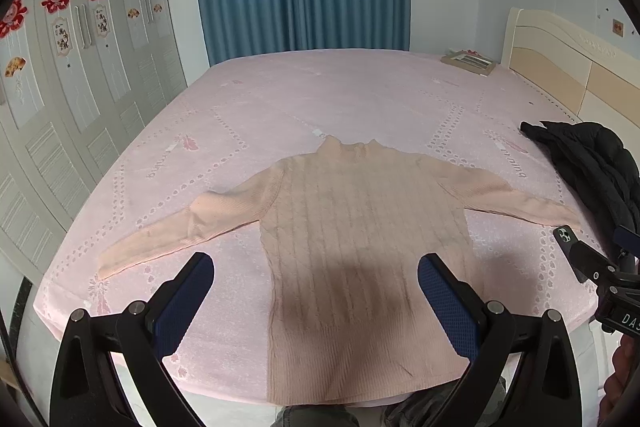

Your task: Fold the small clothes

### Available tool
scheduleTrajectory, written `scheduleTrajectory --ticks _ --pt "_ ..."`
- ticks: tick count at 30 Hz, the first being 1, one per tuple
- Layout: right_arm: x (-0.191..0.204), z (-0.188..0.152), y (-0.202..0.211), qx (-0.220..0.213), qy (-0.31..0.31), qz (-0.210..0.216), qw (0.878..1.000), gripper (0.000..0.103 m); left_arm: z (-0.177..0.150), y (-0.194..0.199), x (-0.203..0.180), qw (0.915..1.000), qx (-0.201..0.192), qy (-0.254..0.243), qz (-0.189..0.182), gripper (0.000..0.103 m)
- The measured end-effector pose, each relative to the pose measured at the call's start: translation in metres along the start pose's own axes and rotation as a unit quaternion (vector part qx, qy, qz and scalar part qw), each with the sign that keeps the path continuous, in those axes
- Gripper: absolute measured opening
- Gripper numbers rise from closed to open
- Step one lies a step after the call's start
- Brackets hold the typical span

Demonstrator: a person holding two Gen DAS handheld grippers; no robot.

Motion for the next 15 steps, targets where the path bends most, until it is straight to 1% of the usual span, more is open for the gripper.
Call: scheduleTrajectory --ticks 15 --pt "-0.0033 0.0026 -0.0005 -0.004 -0.006 0.001 1.0 0.101 0.0001 -0.0019 -0.0004 1.0 0.001 0.003 -0.004 0.103"
Point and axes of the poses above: each gripper's, at about its wrist camera, not at the fingertips, and y roughly against the way its jaws point, x to its left, z to its top, the point moved 8 cm from there along -y, roughly the way its jaws point, and after that the axes turned 5 degrees about -z, right-handed, at the moved point
